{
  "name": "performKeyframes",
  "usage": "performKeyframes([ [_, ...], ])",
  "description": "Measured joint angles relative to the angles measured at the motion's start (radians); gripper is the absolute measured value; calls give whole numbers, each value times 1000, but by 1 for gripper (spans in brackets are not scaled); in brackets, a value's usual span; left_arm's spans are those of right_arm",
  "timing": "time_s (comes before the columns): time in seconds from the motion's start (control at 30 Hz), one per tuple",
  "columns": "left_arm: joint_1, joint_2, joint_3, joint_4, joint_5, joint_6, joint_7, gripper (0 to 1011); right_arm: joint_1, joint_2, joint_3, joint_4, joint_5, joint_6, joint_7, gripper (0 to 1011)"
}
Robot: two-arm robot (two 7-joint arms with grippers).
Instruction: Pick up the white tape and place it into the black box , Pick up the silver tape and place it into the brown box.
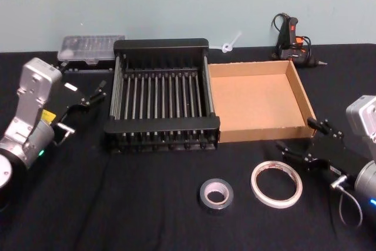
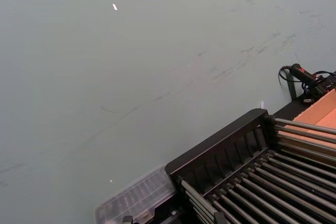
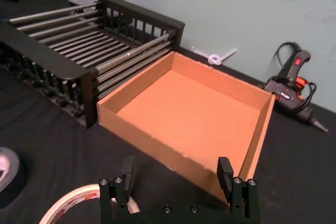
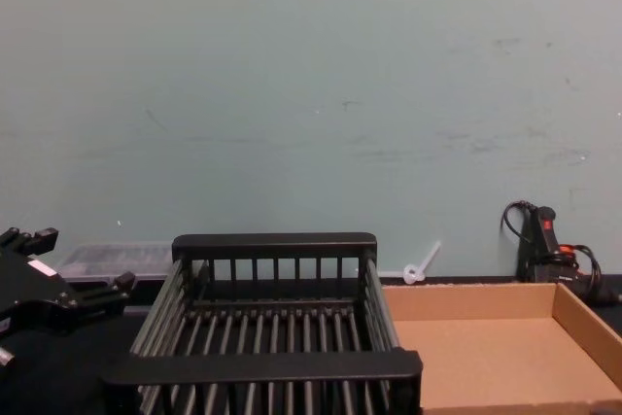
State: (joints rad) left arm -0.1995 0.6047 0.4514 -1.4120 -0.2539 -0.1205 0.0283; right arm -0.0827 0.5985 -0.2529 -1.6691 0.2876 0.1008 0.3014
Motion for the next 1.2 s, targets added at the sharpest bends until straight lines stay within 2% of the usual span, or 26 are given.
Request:
performKeyframes([
  [0.77, 0, 0, 0, 0, 0, 0, 0, 1001, -55, -1, 29, -35, 1, 70, 82, 1002],
  [1.2, 0, 0, 0, 0, 0, 0, 0, 1001, -62, 18, 26, -42, 12, 116, 105, 1002],
])
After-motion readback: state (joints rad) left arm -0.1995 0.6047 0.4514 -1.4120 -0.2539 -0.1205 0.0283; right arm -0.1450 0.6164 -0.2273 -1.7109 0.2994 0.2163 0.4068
